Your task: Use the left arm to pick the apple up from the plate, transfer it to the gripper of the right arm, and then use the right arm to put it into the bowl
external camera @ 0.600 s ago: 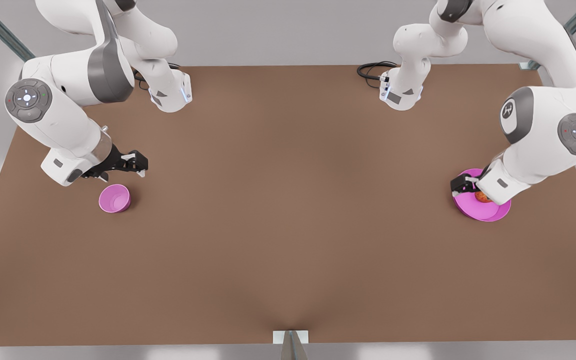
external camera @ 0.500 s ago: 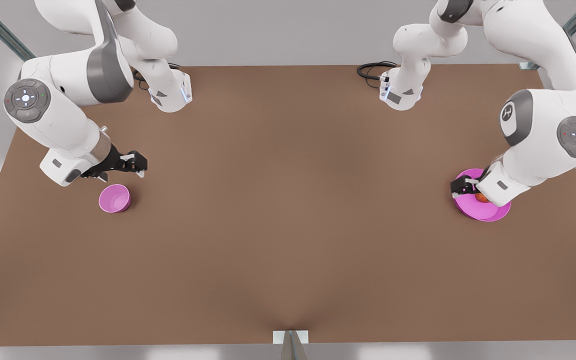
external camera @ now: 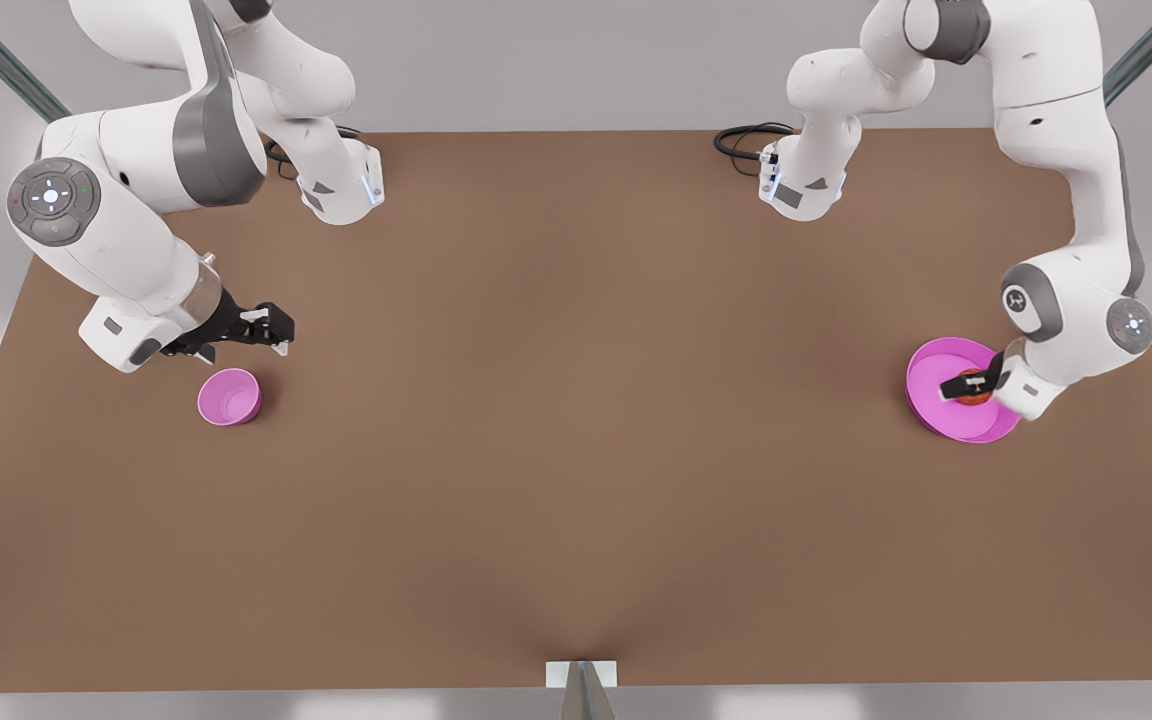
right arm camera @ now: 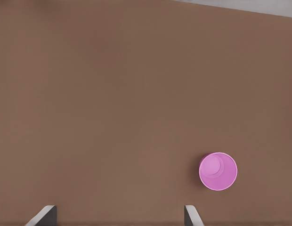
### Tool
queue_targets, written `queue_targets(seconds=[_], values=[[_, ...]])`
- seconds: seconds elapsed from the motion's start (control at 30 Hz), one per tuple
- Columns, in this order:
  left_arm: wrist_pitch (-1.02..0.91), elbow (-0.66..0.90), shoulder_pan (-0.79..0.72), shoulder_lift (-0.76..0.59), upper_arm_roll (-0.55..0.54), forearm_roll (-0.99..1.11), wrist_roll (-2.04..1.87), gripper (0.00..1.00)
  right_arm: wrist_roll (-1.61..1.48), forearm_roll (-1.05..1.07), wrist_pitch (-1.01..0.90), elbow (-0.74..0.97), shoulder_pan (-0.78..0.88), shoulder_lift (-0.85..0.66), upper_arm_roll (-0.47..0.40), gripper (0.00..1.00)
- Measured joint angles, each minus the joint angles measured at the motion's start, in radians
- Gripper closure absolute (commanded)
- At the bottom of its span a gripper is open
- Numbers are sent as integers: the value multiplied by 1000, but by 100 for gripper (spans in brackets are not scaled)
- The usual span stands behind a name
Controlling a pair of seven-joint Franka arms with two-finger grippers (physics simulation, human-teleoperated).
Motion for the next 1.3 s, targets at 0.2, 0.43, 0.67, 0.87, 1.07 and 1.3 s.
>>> queue_targets(seconds=[0.2,0.43,0.67,0.87,1.07,1.3], values=[[134,-26,15,42,79,-86,177,0,2,0,0,0,0,0,0,0],[201,-69,10,92,104,-101,362,0,5,0,0,0,0,0,0,0],[223,-75,16,124,118,-103,487,0,7,0,0,-2,-1,1,0,0],[229,-74,23,168,120,-104,562,0,8,0,0,-2,-5,3,-1,0],[232,-73,19,206,117,-106,616,0,9,0,0,-1,-5,3,-1,0],[247,-68,21,239,111,-110,659,6,10,0,0,2,-1,3,-1,0]])
